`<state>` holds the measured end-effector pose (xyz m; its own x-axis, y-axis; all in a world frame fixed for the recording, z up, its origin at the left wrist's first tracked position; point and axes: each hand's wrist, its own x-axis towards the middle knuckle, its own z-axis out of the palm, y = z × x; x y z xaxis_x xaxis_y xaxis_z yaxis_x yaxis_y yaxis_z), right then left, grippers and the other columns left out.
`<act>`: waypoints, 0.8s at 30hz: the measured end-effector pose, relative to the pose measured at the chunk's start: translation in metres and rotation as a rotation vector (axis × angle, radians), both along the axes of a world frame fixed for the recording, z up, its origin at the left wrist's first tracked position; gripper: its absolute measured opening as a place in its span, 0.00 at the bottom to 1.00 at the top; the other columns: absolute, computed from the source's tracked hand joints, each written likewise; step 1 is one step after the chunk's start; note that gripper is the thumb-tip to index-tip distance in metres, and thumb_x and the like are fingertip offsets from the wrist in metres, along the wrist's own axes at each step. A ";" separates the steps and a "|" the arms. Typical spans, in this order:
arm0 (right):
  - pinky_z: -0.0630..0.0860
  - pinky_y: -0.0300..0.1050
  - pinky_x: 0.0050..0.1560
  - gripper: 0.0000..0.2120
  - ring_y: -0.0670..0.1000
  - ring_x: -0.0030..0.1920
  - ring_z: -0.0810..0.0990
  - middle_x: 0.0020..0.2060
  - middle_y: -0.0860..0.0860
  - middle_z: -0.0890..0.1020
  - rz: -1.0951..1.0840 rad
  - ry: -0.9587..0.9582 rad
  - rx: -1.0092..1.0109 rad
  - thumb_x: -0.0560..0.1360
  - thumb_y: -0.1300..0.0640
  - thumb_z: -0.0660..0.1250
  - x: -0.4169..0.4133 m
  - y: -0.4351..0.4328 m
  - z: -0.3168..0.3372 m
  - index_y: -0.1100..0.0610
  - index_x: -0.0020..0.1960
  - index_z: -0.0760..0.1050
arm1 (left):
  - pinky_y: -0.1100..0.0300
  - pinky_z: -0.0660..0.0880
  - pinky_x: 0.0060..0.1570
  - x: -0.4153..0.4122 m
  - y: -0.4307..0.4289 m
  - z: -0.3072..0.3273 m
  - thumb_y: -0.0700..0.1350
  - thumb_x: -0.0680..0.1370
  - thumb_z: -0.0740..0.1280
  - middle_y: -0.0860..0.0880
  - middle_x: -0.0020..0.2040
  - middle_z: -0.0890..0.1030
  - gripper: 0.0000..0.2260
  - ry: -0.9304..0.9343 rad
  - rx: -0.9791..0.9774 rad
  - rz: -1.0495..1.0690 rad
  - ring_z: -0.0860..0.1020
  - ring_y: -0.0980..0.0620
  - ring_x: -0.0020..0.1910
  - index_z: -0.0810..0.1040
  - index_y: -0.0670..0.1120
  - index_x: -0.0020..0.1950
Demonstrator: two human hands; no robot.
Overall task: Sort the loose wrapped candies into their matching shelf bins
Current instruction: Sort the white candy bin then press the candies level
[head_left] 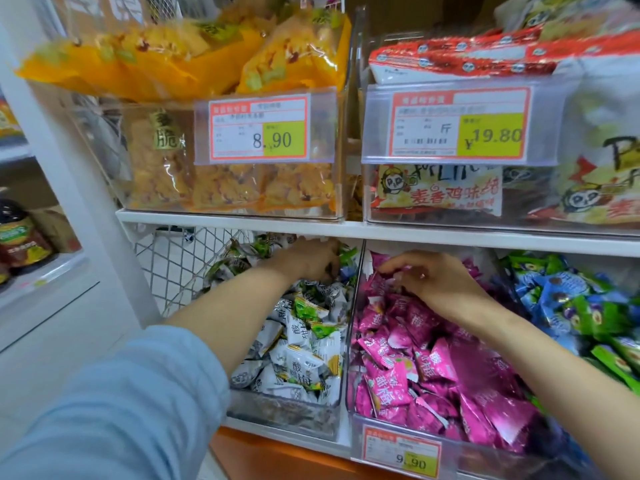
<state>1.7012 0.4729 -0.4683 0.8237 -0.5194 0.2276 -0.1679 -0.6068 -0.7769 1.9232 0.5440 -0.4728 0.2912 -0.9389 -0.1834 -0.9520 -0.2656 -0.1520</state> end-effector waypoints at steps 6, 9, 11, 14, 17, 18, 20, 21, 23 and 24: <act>0.76 0.64 0.51 0.16 0.67 0.50 0.79 0.44 0.46 0.84 0.023 0.038 0.013 0.77 0.61 0.65 0.008 0.005 -0.003 0.38 0.42 0.78 | 0.58 0.69 0.51 0.009 0.012 0.006 0.48 0.75 0.69 0.49 0.64 0.72 0.14 0.049 -0.021 0.013 0.72 0.47 0.58 0.75 0.50 0.60; 0.78 0.40 0.48 0.14 0.56 0.50 0.81 0.45 0.36 0.79 0.041 0.019 0.005 0.77 0.61 0.64 0.012 0.009 -0.001 0.42 0.43 0.78 | 0.58 0.70 0.54 0.019 0.023 0.009 0.45 0.77 0.66 0.47 0.61 0.73 0.10 0.112 -0.141 0.054 0.73 0.47 0.56 0.76 0.48 0.58; 0.76 0.32 0.45 0.14 0.53 0.49 0.82 0.47 0.38 0.79 0.049 0.024 -0.015 0.77 0.61 0.64 0.015 0.009 -0.002 0.41 0.44 0.78 | 0.58 0.70 0.55 0.026 0.030 0.012 0.44 0.77 0.65 0.48 0.59 0.73 0.10 0.157 -0.172 0.070 0.72 0.48 0.54 0.75 0.48 0.58; 0.78 0.45 0.48 0.15 0.60 0.47 0.81 0.48 0.39 0.81 0.047 0.051 -0.035 0.77 0.62 0.64 0.018 0.009 -0.007 0.41 0.45 0.78 | 0.62 0.67 0.48 0.029 0.037 0.015 0.43 0.78 0.63 0.50 0.55 0.72 0.11 0.174 -0.222 0.079 0.70 0.51 0.50 0.74 0.47 0.61; 0.77 0.35 0.44 0.15 0.55 0.46 0.82 0.48 0.40 0.81 0.038 0.051 -0.025 0.77 0.62 0.64 0.016 0.007 -0.008 0.41 0.45 0.78 | 0.59 0.68 0.54 0.033 0.034 0.009 0.44 0.78 0.64 0.47 0.58 0.74 0.12 0.139 -0.282 0.118 0.73 0.48 0.55 0.74 0.47 0.61; 0.75 0.30 0.44 0.15 0.52 0.47 0.82 0.51 0.42 0.81 0.036 0.052 -0.023 0.77 0.62 0.64 0.015 0.007 -0.007 0.42 0.45 0.78 | 0.57 0.69 0.56 0.032 0.033 0.009 0.45 0.78 0.64 0.46 0.59 0.74 0.12 0.107 -0.279 0.137 0.73 0.46 0.57 0.74 0.47 0.61; 0.75 0.30 0.45 0.15 0.51 0.49 0.81 0.54 0.43 0.80 0.029 0.050 -0.009 0.77 0.62 0.64 0.013 0.007 -0.004 0.41 0.44 0.78 | 0.57 0.68 0.55 0.030 0.027 0.009 0.45 0.79 0.62 0.45 0.61 0.74 0.13 0.021 -0.263 0.159 0.72 0.45 0.59 0.72 0.46 0.62; 0.76 0.32 0.45 0.15 0.52 0.48 0.82 0.55 0.43 0.80 0.028 0.048 -0.002 0.77 0.61 0.64 0.012 0.006 -0.004 0.41 0.44 0.78 | 0.58 0.67 0.54 0.028 0.026 0.009 0.45 0.79 0.62 0.44 0.61 0.74 0.14 -0.016 -0.251 0.154 0.72 0.45 0.59 0.71 0.45 0.64; 0.76 0.30 0.43 0.15 0.46 0.45 0.82 0.57 0.44 0.80 0.023 0.048 0.003 0.77 0.61 0.64 0.011 0.006 -0.002 0.41 0.44 0.79 | 0.56 0.69 0.53 0.023 0.023 0.011 0.45 0.79 0.62 0.43 0.63 0.72 0.16 -0.048 -0.232 0.166 0.72 0.44 0.60 0.68 0.45 0.67; 0.77 0.32 0.43 0.15 0.47 0.44 0.82 0.56 0.45 0.80 0.019 0.047 -0.003 0.77 0.61 0.64 0.011 0.006 -0.002 0.41 0.44 0.79 | 0.55 0.69 0.53 0.021 0.022 0.011 0.44 0.79 0.62 0.42 0.62 0.72 0.17 -0.037 -0.237 0.178 0.72 0.43 0.59 0.67 0.45 0.67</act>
